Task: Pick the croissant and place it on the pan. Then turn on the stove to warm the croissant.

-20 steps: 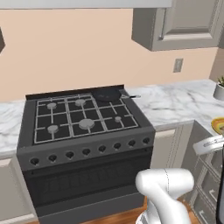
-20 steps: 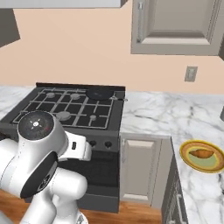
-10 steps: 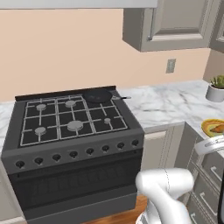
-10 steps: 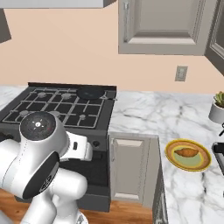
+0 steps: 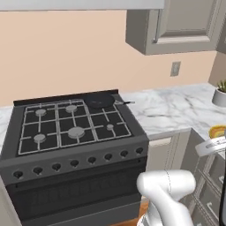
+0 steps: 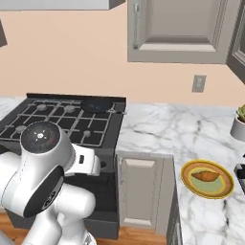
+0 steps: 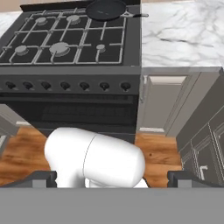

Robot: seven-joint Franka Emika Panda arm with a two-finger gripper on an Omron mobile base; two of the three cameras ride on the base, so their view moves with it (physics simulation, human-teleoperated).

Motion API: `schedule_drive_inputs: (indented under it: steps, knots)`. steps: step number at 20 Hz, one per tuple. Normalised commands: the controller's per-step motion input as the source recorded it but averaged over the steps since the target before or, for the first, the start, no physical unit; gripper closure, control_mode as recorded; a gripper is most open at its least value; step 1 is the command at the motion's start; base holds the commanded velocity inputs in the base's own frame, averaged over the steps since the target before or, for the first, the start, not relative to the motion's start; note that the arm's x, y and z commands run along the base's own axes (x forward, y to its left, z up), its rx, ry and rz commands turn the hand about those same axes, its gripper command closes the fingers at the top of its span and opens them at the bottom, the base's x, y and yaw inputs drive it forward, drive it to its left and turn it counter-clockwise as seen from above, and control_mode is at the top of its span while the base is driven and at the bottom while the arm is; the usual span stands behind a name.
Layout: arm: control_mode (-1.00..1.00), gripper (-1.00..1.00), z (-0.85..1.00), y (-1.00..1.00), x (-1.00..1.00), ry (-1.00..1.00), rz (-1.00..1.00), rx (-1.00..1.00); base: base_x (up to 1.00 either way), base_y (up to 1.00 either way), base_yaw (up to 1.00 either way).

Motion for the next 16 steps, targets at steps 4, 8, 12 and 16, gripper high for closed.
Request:
schedule_drive_inputs:
  steps: [4, 8, 12, 16]
  knots:
    - [1.0, -1.0, 0.0, 0.0, 0.0, 0.0, 0.0, 0.0, 0.27, -0.3, 0.0]
    - [1.0, -1.0, 0.0, 0.0, 0.0, 0.0, 0.0, 0.0, 0.17, -0.41, 0.0]
    - [1.0, -1.0, 0.0, 0.0, 0.0, 0.0, 0.0, 0.0, 0.14, -0.33, 0.0]
    - [1.0, -1.0, 0.0, 0.0, 0.0, 0.0, 0.0, 0.0, 0.18, -0.06, 0.0]
